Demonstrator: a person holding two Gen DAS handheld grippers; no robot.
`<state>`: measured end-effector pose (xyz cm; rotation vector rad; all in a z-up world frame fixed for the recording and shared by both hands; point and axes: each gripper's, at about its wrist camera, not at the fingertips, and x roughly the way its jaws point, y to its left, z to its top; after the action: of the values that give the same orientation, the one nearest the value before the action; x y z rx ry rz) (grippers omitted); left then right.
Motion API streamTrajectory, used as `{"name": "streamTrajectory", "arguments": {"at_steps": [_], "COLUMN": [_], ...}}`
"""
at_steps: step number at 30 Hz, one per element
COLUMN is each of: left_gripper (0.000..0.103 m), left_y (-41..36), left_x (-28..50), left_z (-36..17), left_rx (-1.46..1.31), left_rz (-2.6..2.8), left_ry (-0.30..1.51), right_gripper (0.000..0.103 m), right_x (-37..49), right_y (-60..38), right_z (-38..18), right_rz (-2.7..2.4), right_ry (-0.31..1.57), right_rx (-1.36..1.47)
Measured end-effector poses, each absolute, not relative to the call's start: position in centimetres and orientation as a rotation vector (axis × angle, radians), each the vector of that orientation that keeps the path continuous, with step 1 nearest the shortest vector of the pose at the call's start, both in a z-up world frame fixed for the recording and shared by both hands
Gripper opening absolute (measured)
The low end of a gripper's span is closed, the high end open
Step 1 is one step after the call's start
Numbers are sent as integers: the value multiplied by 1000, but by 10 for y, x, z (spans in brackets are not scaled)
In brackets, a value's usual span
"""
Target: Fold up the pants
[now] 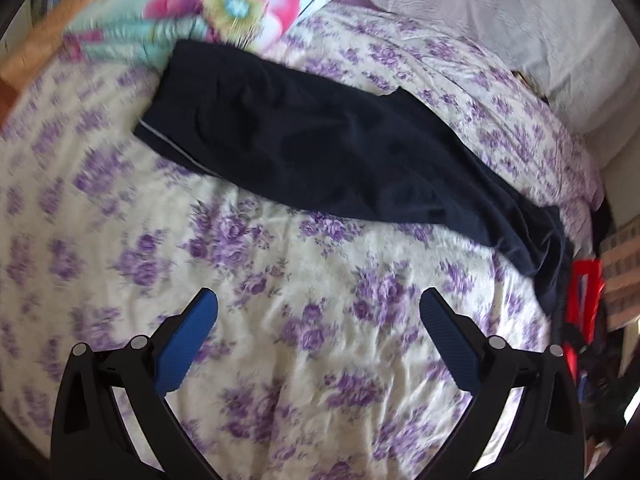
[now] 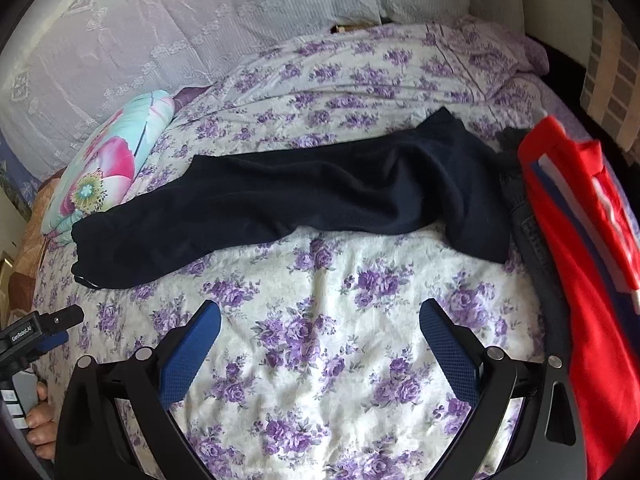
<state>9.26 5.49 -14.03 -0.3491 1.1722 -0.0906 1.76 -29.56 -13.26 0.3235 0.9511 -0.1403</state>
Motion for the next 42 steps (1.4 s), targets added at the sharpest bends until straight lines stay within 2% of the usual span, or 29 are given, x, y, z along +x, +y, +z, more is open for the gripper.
{"name": "streamTrajectory", "arguments": {"at_steps": [8,13,15,18,21,27,29,30,31,32,33,34,37,39,42], "left_gripper": [98,99,99,99,98,99,99,98,94,91,73,55,25,19,17], "left_y": [128,146,143,135,124,120,112,110,106,101,101,100,119,138,145], "left_x": [175,209,214,217,225,230,236,238,240,241,238,239,233,220,196], "left_z": [-215,-237,-234,-219,-221,-220,-220,-218,-217,-211,-209,-205,-205,-204,-175], "left_rx": [-854,-1047,-1064,-1011,-929,-951,-943,-927,-902,-864,-840,-800,-826,-908,-838], "left_rz": [-52,19,58,4,19,102,157,172,174,168,165,162,117,64,22], "left_ry": [1168,1130,1135,1037,1051,1031,1035,1032,1032,1024,1020,1025,1047,1039,985], "right_gripper": [100,100,100,100,100,100,93,72,36,22,16,15,12,11,11], "right_x": [34,50,58,74,88,122,140,154,163,174,178,180,168,156,123], "right_y": [-368,-387,-390,-400,-413,-432,-433,-433,-432,-434,-436,-440,-438,-432,-427], "right_z": [-203,-218,-223,-233,-236,-243,-242,-241,-241,-244,-246,-246,-227,-209,-183], "right_rz": [-175,-198,-202,-217,-238,-268,-274,-254,-230,-192,-172,-166,-140,-113,-69], "right_ry": [966,928,916,887,846,769,738,735,739,754,760,760,738,738,738], "right_rx": [742,845,838,862,878,915,920,910,901,911,935,961,912,836,776]}}
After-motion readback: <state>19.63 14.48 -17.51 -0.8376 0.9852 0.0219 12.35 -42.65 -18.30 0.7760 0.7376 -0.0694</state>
